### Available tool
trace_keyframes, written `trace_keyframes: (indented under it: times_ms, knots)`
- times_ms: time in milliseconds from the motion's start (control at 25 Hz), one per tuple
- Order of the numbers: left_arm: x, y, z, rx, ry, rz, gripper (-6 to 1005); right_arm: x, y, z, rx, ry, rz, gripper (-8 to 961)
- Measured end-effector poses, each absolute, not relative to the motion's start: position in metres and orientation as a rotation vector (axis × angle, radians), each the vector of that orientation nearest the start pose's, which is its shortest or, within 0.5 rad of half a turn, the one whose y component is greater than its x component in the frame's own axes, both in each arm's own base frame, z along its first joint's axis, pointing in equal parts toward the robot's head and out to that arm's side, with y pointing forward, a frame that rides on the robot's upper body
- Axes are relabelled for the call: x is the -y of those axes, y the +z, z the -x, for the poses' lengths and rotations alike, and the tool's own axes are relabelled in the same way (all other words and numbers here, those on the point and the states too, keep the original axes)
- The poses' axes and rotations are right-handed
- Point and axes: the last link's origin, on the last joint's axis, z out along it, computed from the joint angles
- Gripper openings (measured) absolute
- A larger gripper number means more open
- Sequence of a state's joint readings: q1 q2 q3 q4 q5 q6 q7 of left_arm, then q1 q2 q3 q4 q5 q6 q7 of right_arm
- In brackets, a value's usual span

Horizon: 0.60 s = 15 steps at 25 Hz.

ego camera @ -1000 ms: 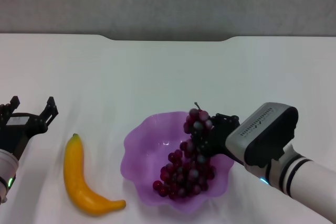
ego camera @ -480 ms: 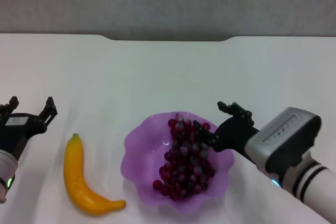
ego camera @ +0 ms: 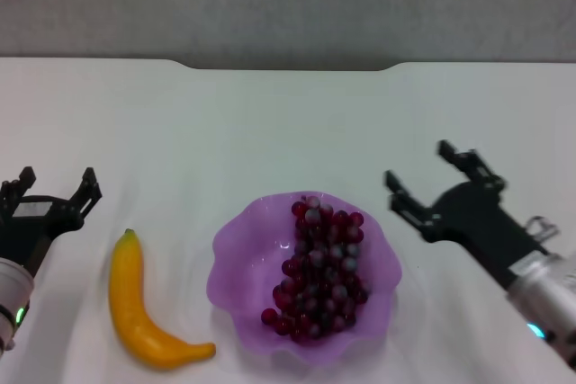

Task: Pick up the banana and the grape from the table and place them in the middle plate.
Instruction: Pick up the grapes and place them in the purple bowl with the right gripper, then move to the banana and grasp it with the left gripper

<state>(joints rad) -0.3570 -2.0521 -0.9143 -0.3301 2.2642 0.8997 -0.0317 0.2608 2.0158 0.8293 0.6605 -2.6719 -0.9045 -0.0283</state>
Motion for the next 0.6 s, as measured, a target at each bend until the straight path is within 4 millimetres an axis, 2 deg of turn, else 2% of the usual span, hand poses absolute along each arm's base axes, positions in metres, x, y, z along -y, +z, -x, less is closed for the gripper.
trace_keyframes:
  times_ms: [320, 600]
  knots:
    - [-0.324, -0.027, 0.341, 0.693, -0.585, 1.577, 894, -0.306, -0.041, -0.305, -0.375, 0.653, 1.836, 848]
    - [-0.323, -0.026, 0.324, 0.648, -0.676, 1.575, 894, -0.307, -0.032, -0.339, -0.532, 0.547, 1.736, 848]
